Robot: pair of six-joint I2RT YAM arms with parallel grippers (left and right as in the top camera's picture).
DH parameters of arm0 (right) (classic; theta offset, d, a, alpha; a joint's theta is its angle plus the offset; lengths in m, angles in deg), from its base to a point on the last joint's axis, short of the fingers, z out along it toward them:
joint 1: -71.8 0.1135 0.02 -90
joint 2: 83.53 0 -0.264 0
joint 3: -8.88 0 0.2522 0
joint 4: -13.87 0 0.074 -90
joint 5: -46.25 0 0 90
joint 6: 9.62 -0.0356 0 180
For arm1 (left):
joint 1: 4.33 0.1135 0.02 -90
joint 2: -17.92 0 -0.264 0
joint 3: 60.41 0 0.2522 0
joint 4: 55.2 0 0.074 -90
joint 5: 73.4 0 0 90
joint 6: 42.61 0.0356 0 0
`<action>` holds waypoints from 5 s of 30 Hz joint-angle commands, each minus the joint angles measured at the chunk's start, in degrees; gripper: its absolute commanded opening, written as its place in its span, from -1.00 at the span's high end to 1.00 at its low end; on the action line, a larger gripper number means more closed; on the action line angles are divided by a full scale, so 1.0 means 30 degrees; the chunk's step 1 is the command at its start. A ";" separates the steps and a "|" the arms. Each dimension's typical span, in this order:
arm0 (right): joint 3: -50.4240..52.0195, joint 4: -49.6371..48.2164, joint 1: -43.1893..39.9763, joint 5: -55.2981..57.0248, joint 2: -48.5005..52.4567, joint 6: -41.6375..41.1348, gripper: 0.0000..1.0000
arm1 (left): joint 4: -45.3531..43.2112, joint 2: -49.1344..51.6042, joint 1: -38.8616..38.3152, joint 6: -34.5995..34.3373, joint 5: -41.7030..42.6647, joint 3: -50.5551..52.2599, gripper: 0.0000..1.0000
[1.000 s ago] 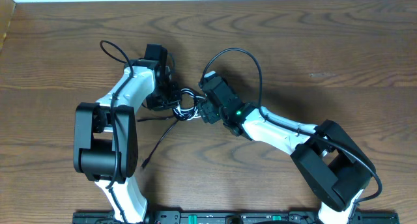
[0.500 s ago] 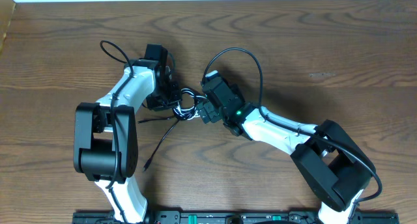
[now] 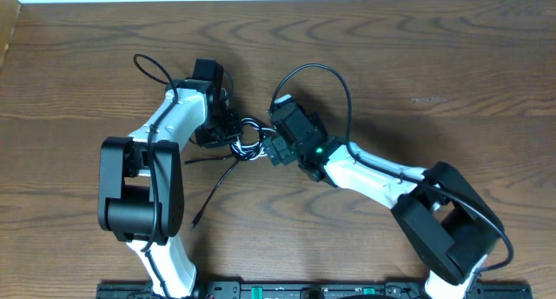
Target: Untangle cables
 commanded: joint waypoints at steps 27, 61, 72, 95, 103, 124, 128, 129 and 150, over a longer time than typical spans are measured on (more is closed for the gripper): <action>-0.0189 -0.0809 -0.0328 0.0809 0.0765 0.0131 -0.98 | -0.0007 0.0102 0.0007 0.0248 -0.0124 0.0022 0.71; -0.0729 -0.0328 -0.0605 0.4736 0.1712 0.1574 -0.98 | 0.0000 0.0102 0.0007 0.0248 -0.0117 0.0022 0.72; -0.2404 0.3548 -0.1107 0.7635 0.1712 0.2725 -0.98 | 0.0000 0.0102 0.0007 0.0248 -0.0117 0.0022 0.72; -0.2397 0.3322 -0.2142 0.4721 0.1712 0.4058 -0.99 | 0.0000 0.0102 -0.0015 0.0248 -0.0117 0.0022 0.72; -0.2404 0.3351 -0.2098 0.2667 0.1712 0.4065 -0.99 | -0.0036 0.0102 -0.0015 0.0255 0.2484 0.0022 0.31; -0.2404 0.3177 -0.0568 0.1093 0.1712 0.4641 -0.98 | -0.0299 0.0102 -0.0015 0.0248 0.1668 0.0044 0.24; -0.2404 0.3570 -0.0933 0.1078 0.1712 0.4619 -0.98 | -0.0313 0.0102 -0.0015 0.0211 0.0838 0.0153 0.24; -0.2412 0.3628 -0.1027 0.1086 0.1712 0.4619 -0.98 | -0.0321 0.0102 -0.0015 0.0168 0.0539 0.0211 0.24; -0.2987 0.5814 -0.2652 0.9085 0.1719 0.5778 -0.99 | -0.2018 0.0138 -0.0015 -0.0539 -0.1370 0.1610 0.22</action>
